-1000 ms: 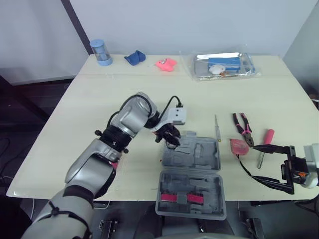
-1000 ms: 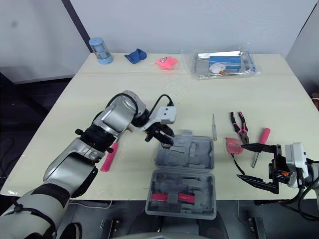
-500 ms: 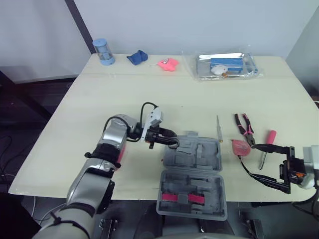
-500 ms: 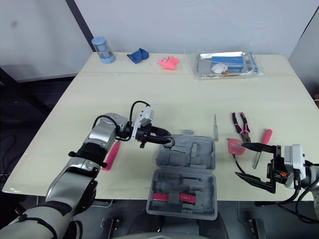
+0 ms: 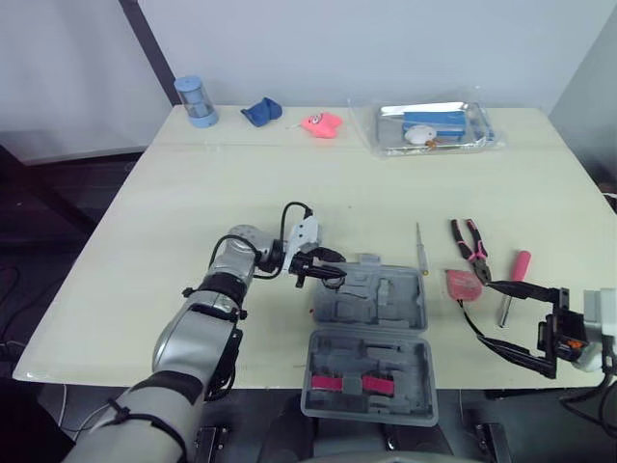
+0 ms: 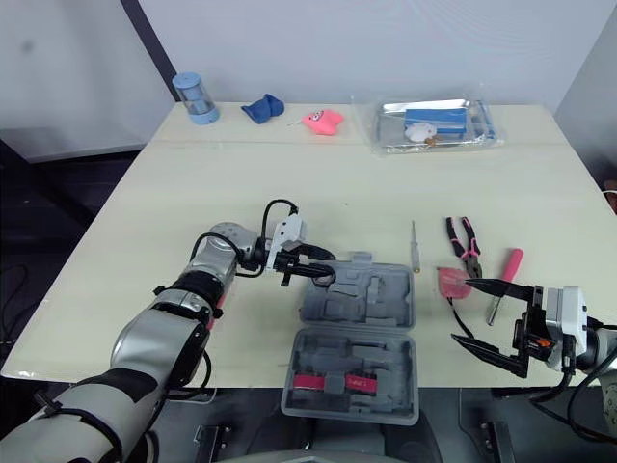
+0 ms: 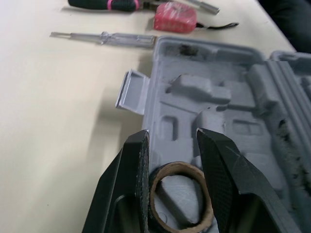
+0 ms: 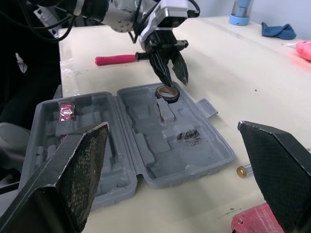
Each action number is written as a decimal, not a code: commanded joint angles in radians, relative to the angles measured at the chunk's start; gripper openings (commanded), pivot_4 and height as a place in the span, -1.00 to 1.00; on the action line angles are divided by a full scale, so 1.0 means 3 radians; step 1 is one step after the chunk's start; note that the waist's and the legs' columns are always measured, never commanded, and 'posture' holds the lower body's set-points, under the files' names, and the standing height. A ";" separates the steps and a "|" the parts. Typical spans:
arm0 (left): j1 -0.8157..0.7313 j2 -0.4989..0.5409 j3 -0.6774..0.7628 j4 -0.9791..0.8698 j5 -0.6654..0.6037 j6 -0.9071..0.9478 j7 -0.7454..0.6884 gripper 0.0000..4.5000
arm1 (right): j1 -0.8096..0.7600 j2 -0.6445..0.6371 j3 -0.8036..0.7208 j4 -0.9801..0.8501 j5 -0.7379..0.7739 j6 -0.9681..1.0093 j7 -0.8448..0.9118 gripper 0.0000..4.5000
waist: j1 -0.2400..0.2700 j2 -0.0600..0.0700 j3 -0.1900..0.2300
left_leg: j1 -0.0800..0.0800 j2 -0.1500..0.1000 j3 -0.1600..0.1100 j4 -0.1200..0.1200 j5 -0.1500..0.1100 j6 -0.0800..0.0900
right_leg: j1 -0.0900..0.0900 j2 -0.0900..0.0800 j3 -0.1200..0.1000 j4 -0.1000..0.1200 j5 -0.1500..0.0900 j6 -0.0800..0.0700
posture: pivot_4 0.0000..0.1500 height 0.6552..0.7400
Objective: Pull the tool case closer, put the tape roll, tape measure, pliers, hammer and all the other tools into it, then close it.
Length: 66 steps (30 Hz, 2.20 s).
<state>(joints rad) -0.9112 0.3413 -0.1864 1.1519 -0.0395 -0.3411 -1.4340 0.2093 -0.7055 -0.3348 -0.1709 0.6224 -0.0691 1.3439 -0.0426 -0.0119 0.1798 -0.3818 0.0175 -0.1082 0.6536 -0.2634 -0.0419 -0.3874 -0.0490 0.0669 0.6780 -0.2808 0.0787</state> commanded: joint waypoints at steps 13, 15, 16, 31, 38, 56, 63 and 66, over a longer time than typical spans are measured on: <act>0.0060 -0.0053 -0.0057 0.0272 0.0439 -0.0313 0.0450 -0.27 | -0.0083 -0.0019 -0.0074 -0.0024 0.0020 -0.0068 -0.0003 1.00 | 0.0004 0.0000 -0.0002 | 0.0009 0.0000 -0.0002 0.0000 0.0000 0.0000 | 0.0010 0.0000 0.0000 0.0000 0.0000 0.0000 | 1.00 1.00; 0.0046 -0.0077 0.0053 0.0234 0.0312 -0.0284 0.0376 -0.27 | -0.0092 -0.0014 -0.0076 -0.0032 0.0031 -0.0057 -0.0013 1.00 | 0.0003 0.0000 -0.0002 | 0.0012 0.0000 -0.0002 0.0000 0.0000 0.0000 | 0.0014 0.0000 -0.0001 0.0000 0.0000 0.0000 | 1.00 1.00; 0.0030 -0.0088 0.0152 0.0175 0.0188 -0.0251 0.0300 -0.27 | -0.0099 0.0007 -0.0081 -0.0042 0.0060 -0.0036 -0.0040 1.00 | 0.0003 0.0000 -0.0002 | 0.0013 0.0000 -0.0002 0.0000 0.0000 0.0000 | 0.0015 0.0000 -0.0001 0.0000 0.0000 0.0000 | 1.00 1.00; 0.1583 0.0933 0.1212 -0.2689 -0.1083 0.1484 0.0245 -0.27 | -0.0086 0.0187 -0.0428 0.0661 -0.0110 0.0024 -0.0800 1.00 | -0.0057 0.0005 -0.0003 | 0.0011 0.0004 -0.0011 -0.0004 0.0000 0.0000 | 0.0012 0.0001 -0.0006 0.0000 -0.0001 -0.0001 | 1.00 1.00; 0.2761 0.1284 0.1986 -0.3054 -0.1291 0.1594 0.0690 -0.27 | 0.0078 0.0097 -0.0675 0.1280 -0.0274 -0.0250 -0.0747 1.00 | -0.0001 0.0007 -0.0003 | 0.0011 0.0004 -0.0003 -0.0006 -0.0001 0.0000 | 0.0012 -0.0002 -0.0003 -0.0005 -0.0001 -0.0001 | 1.00 1.00; 0.3777 0.1193 0.2592 -0.2727 -0.1374 0.1211 0.1176 -0.27 | 0.0507 -0.0012 -0.0985 0.1376 -0.0217 -0.0155 -0.0744 1.00 | 0.0001 0.0004 -0.0007 | 0.0030 0.0005 0.0004 -0.0017 -0.0001 0.0000 | 0.0032 -0.0002 0.0000 -0.0018 -0.0001 -0.0001 | 1.00 1.00; 0.3590 0.1265 0.2400 -0.3236 -0.1485 0.1388 0.1029 -0.27 | 0.0500 0.0090 -0.0718 0.0399 -0.0234 0.0256 -0.1107 1.00 | 0.0003 0.0004 -0.0007 | 0.0030 0.0006 0.0003 -0.0018 -0.0001 0.0000 | 0.0032 -0.0002 0.0001 -0.0018 -0.0001 -0.0001 | 1.00 1.00; 0.3498 0.1330 0.2279 -0.3487 -0.1560 0.1512 0.0956 -0.27 | 0.0490 0.0115 -0.0593 -0.0003 -0.0185 0.0490 -0.1253 1.00 | 0.0005 0.0004 -0.0007 | 0.0030 0.0007 0.0003 -0.0018 -0.0001 0.0000 | 0.0032 -0.0002 0.0001 -0.0018 -0.0001 -0.0001 | 1.00 1.00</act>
<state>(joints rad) 0.1437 0.7186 0.4983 0.1612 -0.4780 0.0984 -1.1318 0.3558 -0.6701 -0.5105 -0.1023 0.5461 0.0468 0.9947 -0.0410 -0.0107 0.1777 -0.3731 0.0194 -0.1072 0.6482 -0.2637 -0.0419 -0.3779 -0.0498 0.0672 0.6724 -0.2812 0.0784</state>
